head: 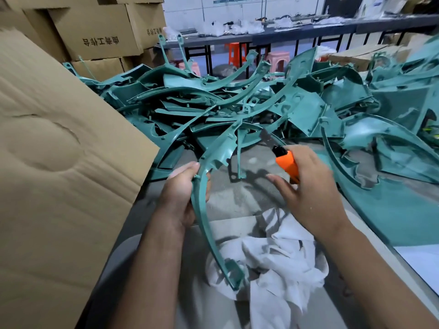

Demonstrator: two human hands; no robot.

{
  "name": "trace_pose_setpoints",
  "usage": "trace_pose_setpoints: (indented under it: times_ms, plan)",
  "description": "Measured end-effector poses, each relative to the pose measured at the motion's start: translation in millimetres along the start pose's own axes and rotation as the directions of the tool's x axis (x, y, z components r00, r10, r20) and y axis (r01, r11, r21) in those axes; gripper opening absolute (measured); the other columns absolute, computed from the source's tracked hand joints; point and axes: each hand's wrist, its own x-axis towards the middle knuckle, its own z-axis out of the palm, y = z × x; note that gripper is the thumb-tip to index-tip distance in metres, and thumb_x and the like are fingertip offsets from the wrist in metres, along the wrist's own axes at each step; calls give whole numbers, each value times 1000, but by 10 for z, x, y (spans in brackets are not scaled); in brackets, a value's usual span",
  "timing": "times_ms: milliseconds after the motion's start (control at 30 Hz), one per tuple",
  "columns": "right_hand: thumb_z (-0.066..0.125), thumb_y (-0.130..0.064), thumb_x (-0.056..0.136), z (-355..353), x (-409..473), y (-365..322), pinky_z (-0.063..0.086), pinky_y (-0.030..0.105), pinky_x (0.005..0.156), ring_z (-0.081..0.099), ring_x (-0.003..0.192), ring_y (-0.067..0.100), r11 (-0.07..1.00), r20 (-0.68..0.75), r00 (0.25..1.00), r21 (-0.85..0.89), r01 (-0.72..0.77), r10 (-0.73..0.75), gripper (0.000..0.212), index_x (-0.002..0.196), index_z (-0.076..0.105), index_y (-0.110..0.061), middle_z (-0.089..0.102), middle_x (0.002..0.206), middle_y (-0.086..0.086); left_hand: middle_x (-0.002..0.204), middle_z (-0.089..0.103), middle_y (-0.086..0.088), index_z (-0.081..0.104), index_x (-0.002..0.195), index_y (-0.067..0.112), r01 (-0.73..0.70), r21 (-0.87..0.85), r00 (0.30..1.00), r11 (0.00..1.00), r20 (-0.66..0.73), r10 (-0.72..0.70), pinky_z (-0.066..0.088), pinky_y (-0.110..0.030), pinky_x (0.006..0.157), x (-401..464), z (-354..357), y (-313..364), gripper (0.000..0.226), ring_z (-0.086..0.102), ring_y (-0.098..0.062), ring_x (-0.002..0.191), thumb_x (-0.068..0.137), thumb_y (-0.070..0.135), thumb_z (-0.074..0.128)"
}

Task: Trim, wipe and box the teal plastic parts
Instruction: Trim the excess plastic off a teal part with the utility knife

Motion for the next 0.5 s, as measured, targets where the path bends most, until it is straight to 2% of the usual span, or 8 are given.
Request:
trace_pose_setpoints:
  times_ms: [33,100,167,233,333,400,500]
  plan:
    - [74,-32,96,7,-3,-44,37,16,73,49,81,8,1000,-9,1000,14,23,-23,30,117,59,-17,54,100,-12,62,44,-3,54,111,9,-27,-3,1000,1000,-14,27,29,-18,32,2,7,-14,14,38,-8,38,109,18,44]
    - [68,-33,101,35,-24,-141,36,11,65,51,70,6,992,13,997,100,74,-75,20,113,56,-21,53,83,-17,64,48,-1,57,124,10,-67,-2,998,998,-13,67,33,-19,33,0,29,-38,23,41,-7,39,107,25,52]
    - [57,-33,106,76,-60,-234,37,11,59,50,63,4,962,56,994,261,78,-96,18,116,43,-29,46,72,-16,64,51,-1,57,133,8,-77,37,997,996,24,76,34,-19,34,-10,66,-57,34,43,-8,39,105,27,55]
    - [50,-31,107,103,-84,-288,36,13,55,48,60,6,935,74,993,349,64,-95,17,115,35,-35,42,71,-13,59,54,-1,54,142,16,-44,83,999,996,23,42,33,-19,33,-13,91,-74,40,45,-9,37,103,21,58]
    - [43,-28,110,104,-62,-281,36,18,63,48,70,6,952,66,988,286,113,-137,8,114,48,-23,46,82,-12,49,49,3,53,144,19,28,71,997,997,71,-34,30,-16,31,-8,103,-87,40,40,-7,31,104,13,50]
    - [41,-28,111,120,-48,-243,37,21,69,49,79,6,964,33,990,232,129,-140,22,110,58,-14,49,89,-9,49,42,2,53,143,14,77,-2,989,997,127,-76,27,-14,28,-8,111,-55,39,34,-5,29,107,11,41]
    - [39,-33,112,158,-59,-222,35,22,65,49,73,9,981,-27,997,179,79,-75,28,108,59,-13,50,83,-10,53,37,1,53,142,6,156,-101,971,983,198,-134,25,-14,25,-11,134,-21,39,31,-3,28,108,10,34]
